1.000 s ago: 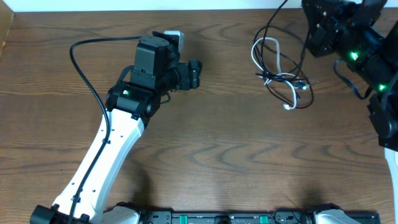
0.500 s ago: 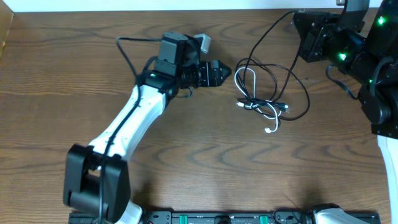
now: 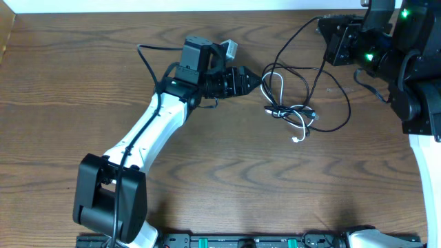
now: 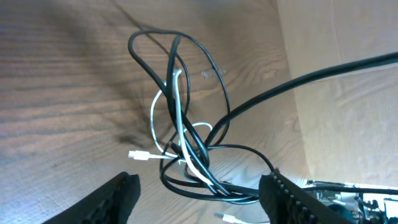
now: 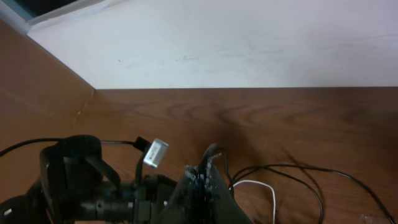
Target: Untangle cables
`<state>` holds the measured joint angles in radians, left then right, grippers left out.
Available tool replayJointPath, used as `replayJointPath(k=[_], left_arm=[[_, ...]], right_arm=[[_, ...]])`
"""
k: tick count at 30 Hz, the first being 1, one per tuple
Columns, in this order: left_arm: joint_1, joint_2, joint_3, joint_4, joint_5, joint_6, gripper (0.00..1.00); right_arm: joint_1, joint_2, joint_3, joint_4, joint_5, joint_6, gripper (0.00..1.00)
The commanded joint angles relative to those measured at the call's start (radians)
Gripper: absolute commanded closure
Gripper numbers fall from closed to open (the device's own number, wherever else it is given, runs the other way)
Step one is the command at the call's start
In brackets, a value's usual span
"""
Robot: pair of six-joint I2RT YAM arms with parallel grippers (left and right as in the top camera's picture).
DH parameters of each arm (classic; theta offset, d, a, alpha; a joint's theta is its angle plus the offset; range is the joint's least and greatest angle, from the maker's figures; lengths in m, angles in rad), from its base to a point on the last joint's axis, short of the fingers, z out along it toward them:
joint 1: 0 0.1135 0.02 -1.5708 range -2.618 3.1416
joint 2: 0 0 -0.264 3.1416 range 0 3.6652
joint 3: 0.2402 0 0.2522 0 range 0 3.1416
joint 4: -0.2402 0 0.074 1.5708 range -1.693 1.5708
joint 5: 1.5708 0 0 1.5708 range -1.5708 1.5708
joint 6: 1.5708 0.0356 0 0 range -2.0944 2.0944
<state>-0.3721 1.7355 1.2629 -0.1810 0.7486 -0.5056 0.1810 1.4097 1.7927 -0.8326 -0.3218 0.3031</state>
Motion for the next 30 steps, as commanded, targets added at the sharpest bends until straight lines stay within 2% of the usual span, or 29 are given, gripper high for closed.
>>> replayJointPath(k=[1,5,6,13,23,30], left_arm=[[-0.029,0.023,0.005,-0.008,-0.059,-0.040,0.36],[-0.047,0.061,0.005,0.005,-0.092,-0.092,0.36],[-0.052,0.074,0.005,0.005,-0.114,-0.107,0.41],[-0.058,0.121,0.005,0.046,-0.174,-0.188,0.51],[-0.091,0.132,0.004,0.115,-0.174,-0.214,0.51],[-0.101,0.137,0.002,0.097,-0.249,-0.214,0.66]], right_arm=[[0.004,-0.002,0.011,0.005,-0.011,-0.009,0.99],[0.004,-0.002,0.011,0.000,-0.011,-0.009,0.99],[0.004,-0.002,0.011,-0.002,-0.011,-0.009,0.99],[0.004,-0.002,0.011,-0.014,-0.011,-0.009,0.99],[0.004,-0.002,0.011,-0.032,-0.011,-0.009,0.99],[0.004,-0.002,0.011,-0.042,-0.010,-0.009,0.99]])
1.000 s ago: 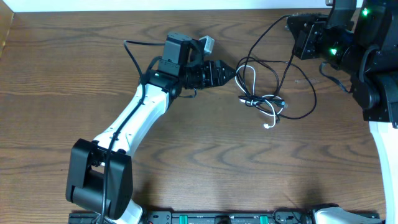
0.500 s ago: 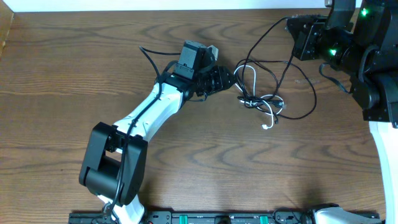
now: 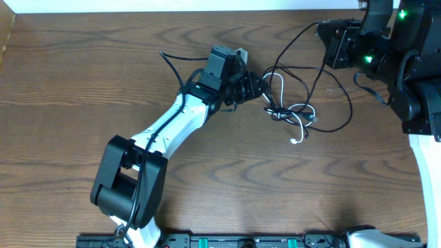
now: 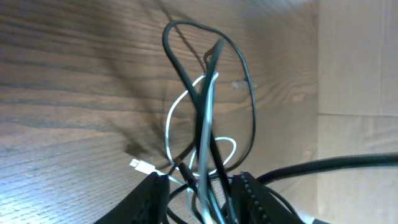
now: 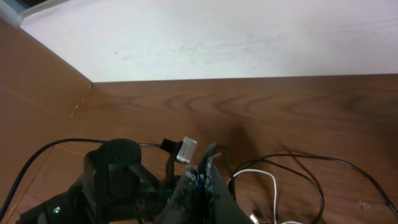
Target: Untangle cables
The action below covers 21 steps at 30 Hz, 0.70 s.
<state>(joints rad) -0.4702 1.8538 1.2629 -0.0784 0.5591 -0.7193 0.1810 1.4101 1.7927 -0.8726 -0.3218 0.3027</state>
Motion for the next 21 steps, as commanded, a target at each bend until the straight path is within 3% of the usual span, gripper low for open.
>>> replayJointPath(k=[1,6,21], left_arm=[[-0.003,0.018,0.002,-0.007,-0.066,0.000,0.69],[-0.008,0.018,0.002,-0.006,-0.080,-0.001,0.74],[-0.069,0.023,0.002,0.002,-0.190,-0.047,0.74]], right_arm=[[0.004,-0.002,0.011,-0.004,-0.010,-0.009,0.99],[0.003,-0.004,0.011,-0.006,-0.010,-0.008,0.99],[0.003,-0.004,0.011,-0.003,-0.018,-0.008,0.99]])
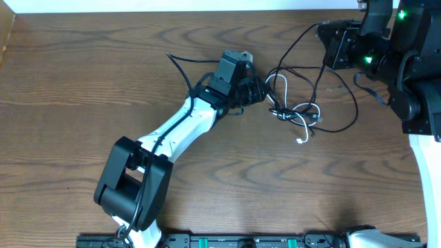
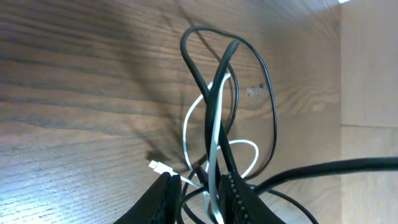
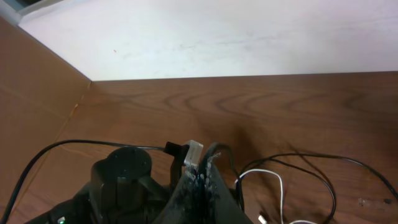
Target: Untangle cables
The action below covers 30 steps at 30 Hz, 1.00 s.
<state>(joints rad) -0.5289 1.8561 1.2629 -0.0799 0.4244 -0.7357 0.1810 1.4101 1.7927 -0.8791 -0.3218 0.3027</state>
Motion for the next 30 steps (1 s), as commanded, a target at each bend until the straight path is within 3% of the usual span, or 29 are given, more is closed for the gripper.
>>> replayJointPath(k=[1,3,5,8,14,19,25,30], left_arm=[[-0.017,0.026,0.002,0.004,-0.074,-0.054,0.75],[-0.034,0.039,0.002,0.015,-0.101,-0.082,0.92],[-0.041,0.046,0.002,0.018,-0.153,-0.066,0.92],[-0.019,0.035,0.002,0.024,-0.209,0.060,0.93],[0.119,-0.131,0.003,-0.009,-0.186,0.205,0.93],[0.239,-0.427,0.003,-0.067,-0.172,0.236,0.93],[0.251,-0.568,0.003,-0.072,-0.172,0.238,0.93],[0.251,-0.645,0.014,0.014,-0.171,0.232,0.92]], right_arm=[[0.003,-0.004,0.011,0.003,-0.021,-0.008,0.99],[0.003,-0.004,0.011,0.002,-0.022,-0.008,0.99],[0.002,-0.004,0.011,-0.003,-0.021,-0.008,0.99],[-0.013,-0.004,0.011,-0.006,-0.017,-0.008,0.99],[-0.068,0.011,0.011,-0.052,0.097,0.018,0.99],[-0.108,0.104,0.011,-0.140,0.126,0.001,0.99],[-0.109,0.243,0.011,-0.191,0.129,-0.037,0.99],[-0.109,0.373,0.011,-0.195,0.107,-0.062,0.99]])
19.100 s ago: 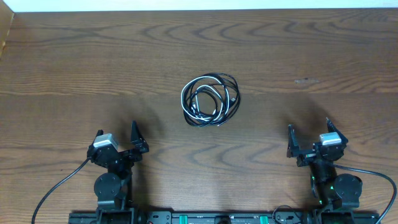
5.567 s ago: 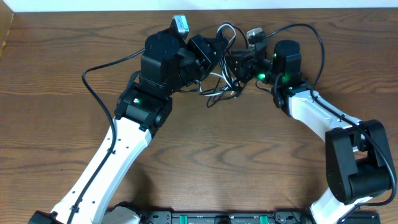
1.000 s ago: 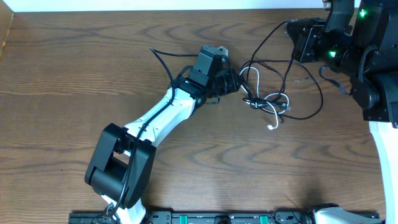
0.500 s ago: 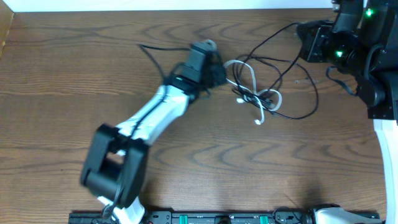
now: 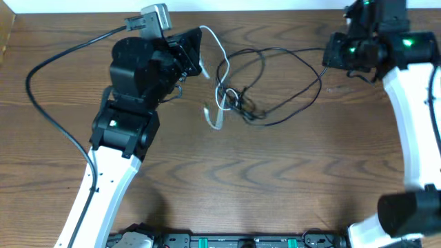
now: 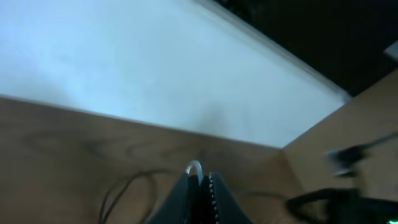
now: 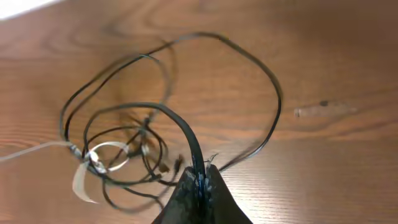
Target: Untangle cables
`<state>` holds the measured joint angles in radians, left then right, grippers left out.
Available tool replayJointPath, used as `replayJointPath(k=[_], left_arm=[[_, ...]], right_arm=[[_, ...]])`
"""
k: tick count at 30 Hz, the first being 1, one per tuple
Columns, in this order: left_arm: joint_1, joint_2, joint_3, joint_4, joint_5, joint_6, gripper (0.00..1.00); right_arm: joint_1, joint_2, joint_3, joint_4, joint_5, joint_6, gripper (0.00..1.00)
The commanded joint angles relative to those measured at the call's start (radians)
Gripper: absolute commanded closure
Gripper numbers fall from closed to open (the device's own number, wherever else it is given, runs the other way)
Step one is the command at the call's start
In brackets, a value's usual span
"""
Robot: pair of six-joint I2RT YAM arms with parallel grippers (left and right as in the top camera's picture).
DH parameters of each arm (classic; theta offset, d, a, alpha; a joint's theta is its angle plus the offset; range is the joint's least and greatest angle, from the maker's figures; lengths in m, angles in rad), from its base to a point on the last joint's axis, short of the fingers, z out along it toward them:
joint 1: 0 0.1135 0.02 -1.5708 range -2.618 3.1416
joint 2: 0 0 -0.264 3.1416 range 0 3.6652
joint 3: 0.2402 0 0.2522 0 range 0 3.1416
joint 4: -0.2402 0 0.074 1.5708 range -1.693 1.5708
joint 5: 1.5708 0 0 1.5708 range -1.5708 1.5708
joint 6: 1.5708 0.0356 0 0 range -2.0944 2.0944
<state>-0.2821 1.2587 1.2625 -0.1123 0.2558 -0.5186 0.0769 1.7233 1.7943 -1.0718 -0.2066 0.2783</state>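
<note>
A thin black cable (image 5: 298, 102) lies in loose loops on the wooden table, knotted with a white cable (image 5: 215, 43) at a tangle (image 5: 236, 100). My left gripper (image 5: 200, 49) is raised at the tangle's left and shut on the white cable (image 6: 194, 167), which arcs from the fingertips down into the knot. Its free white end (image 5: 213, 118) hangs by the knot. My right gripper (image 5: 326, 56) is shut on the black cable (image 7: 186, 134), to the right of the tangle (image 7: 121, 152).
The left arm's own black wire (image 5: 41, 65) loops out over the table's left part. A white wall (image 6: 124, 68) runs along the table's far edge (image 5: 275, 9). Bare wood (image 5: 275, 179) lies in front of the cables.
My left gripper, low at the tangle with its jaws nearly shut round the white cable, is now raised and further left, shut on it. The tangle has shifted left. The right gripper still holds the black cable.
My left gripper stood open just left of the tangle while the right held the black cable. At the following moments its jaws were narrower round the cables. Now it holds the white cable up, and the knot lies nearer the table's middle.
</note>
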Motion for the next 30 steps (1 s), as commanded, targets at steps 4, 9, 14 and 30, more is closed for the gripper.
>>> replayJointPath(k=[4,9,14,30], left_arm=[[0.004,-0.096,0.026,0.117,-0.002,-0.048,0.93],[0.004,-0.124,0.027,0.201,-0.002,-0.134,0.93],[0.004,-0.122,0.027,0.340,-0.020,-0.200,0.93],[0.009,-0.119,0.026,0.293,-0.066,-0.272,0.93]], right_arm=[[-0.008,0.133,0.009,0.016,-0.102,-0.129,0.71],[-0.018,0.133,0.012,0.066,-0.371,-0.363,0.11],[0.010,0.117,0.014,0.175,-0.644,-0.488,0.05],[0.217,0.261,0.008,0.190,-0.509,-0.481,0.17]])
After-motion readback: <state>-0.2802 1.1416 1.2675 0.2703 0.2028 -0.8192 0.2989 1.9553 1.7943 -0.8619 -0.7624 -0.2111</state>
